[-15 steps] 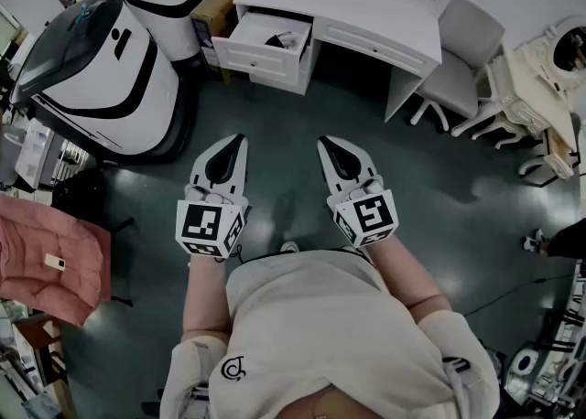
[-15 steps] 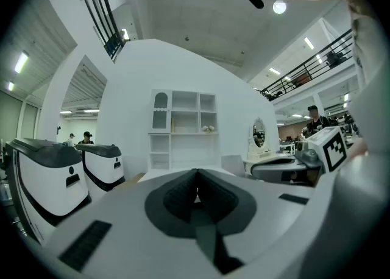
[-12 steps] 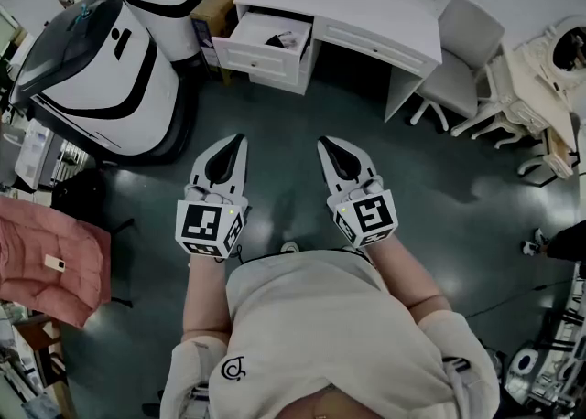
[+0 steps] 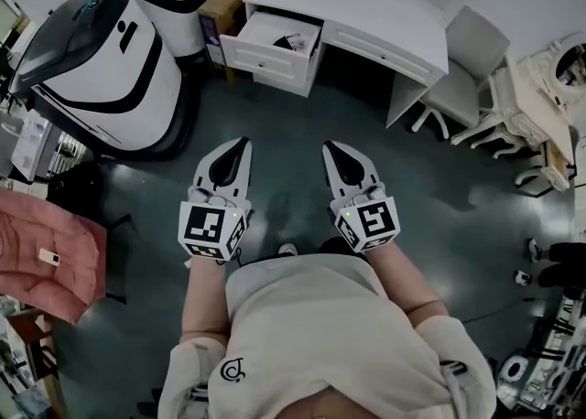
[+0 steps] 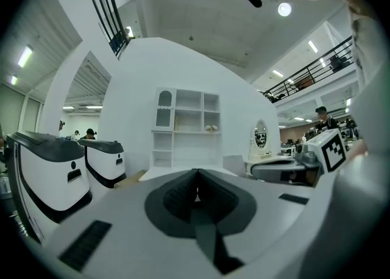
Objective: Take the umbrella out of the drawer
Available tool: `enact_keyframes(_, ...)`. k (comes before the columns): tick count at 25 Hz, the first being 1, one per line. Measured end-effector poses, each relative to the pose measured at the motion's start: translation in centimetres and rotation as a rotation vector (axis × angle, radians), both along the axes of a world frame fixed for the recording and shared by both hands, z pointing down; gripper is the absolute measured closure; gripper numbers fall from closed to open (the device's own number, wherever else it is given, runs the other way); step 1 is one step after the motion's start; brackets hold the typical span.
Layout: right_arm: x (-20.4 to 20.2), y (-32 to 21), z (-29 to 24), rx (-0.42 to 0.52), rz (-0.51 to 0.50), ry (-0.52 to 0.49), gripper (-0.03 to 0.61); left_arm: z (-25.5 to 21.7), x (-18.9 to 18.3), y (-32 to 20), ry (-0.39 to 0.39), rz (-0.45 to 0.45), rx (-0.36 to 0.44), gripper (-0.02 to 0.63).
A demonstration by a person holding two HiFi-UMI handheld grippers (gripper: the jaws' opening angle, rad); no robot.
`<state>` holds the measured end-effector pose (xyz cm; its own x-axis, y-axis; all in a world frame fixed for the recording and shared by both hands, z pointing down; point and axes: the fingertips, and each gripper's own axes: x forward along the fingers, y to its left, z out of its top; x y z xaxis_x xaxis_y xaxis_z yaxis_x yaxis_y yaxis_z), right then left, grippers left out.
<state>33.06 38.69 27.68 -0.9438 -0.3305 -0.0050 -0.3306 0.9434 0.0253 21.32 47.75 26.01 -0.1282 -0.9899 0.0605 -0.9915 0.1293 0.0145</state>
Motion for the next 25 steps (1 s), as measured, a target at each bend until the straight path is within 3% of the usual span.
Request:
enact_keyframes(8, -1.8, -1.1, 1.3, -0.031, 0.001, 0.03, 0.572, 1.6, -1.6, -0.8, 0.036, -0.004, -0.025, 0.601)
enact_keyframes(15, -5.9, -4.8, 2.8, -0.057, -0.033, 0.034, 0.572, 2.5, -5.1, -4.2, 0.025, -0.021, -0.042, 0.601)
enact_keyframes(25, -15.8, -17.3, 4.8, -0.089, -0.025, 0.062, 0.572, 4.3, -15.1, -16.8, 0.048, -0.01, -0.076, 0.601)
